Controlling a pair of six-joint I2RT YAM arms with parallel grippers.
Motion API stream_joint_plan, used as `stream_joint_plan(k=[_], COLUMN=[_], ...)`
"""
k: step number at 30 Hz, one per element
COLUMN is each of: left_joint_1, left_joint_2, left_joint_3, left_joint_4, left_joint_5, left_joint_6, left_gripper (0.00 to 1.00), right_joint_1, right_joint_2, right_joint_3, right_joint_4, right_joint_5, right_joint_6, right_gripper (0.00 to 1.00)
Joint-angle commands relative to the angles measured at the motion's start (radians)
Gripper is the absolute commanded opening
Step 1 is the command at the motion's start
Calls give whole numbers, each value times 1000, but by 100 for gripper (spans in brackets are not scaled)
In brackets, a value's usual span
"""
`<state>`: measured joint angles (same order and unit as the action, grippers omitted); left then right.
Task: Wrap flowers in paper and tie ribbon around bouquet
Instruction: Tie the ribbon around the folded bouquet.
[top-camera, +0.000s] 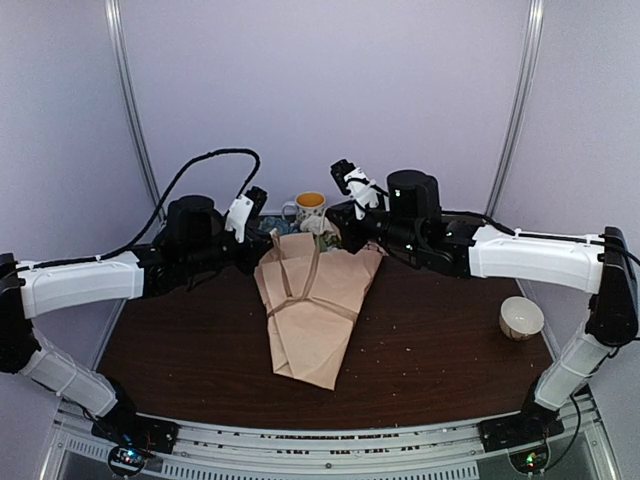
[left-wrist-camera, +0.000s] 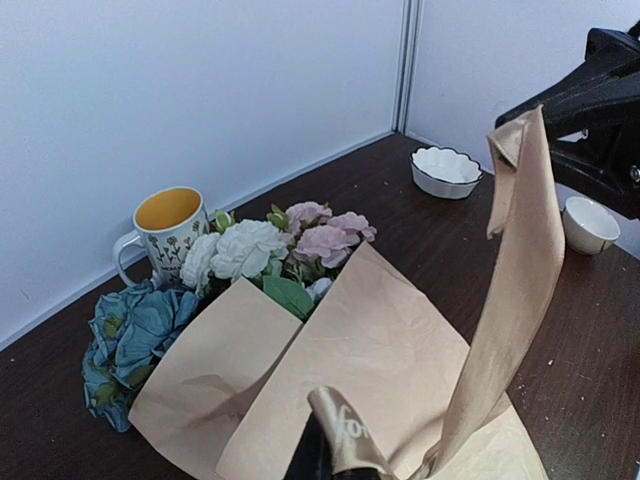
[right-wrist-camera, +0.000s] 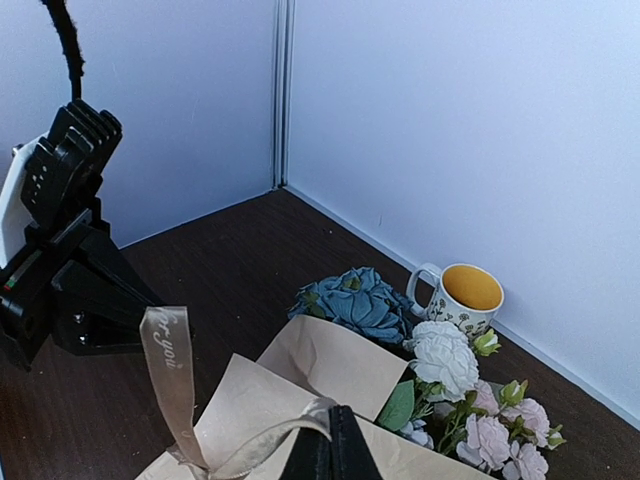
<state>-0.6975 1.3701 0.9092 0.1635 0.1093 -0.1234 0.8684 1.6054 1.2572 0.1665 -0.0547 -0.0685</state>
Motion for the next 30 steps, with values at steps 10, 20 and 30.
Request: stream_joint_plan(k=[10,20,30], left_joint_1=[59,566,770], left_joint_2=[73,-229,-168], left_joint_3=[45,-487,-586], left_joint_4=[69,44,89], left_joint_5=[-20,-166,-26], left_joint_6=[-55,-392,-473], left_gripper=[0,0,0], right_joint_1=[-45,-713,-956], right_joint_2=[40,-452,-509], right_joint_3=[6,-774,-900], right_joint_4=[-22,80,126], right_joint_5=[157,275,128], right_joint_6=[32,592,743], right_gripper=[0,0,0])
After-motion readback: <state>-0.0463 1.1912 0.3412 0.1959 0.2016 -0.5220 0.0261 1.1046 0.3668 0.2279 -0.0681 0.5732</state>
